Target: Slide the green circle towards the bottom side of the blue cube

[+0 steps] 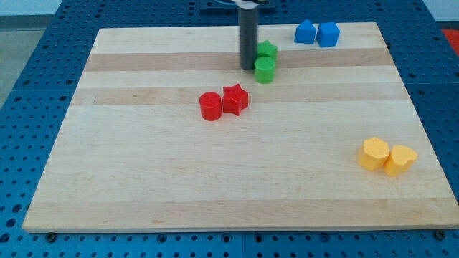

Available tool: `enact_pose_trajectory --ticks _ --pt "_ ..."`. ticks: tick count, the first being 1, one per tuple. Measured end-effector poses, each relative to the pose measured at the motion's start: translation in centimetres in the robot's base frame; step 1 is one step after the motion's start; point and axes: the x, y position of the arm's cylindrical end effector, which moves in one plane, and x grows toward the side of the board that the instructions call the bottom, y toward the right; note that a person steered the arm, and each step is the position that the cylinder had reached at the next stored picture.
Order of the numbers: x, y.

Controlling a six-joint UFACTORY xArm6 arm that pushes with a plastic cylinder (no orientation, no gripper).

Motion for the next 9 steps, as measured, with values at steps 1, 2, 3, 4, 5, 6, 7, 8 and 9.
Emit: enact_pose_trajectory --ticks 1,2,3,4,5,6,7,8,9 --pt "0.1 2.8" --pt "0.1 0.2" --pt "1.5 -2.6" --pt "3.5 -2.2" --pt "3.6 2.0" --pt "3.3 9.2" --pt "3.3 10.2" --pt "3.9 10.6" --pt "5.5 10.7"
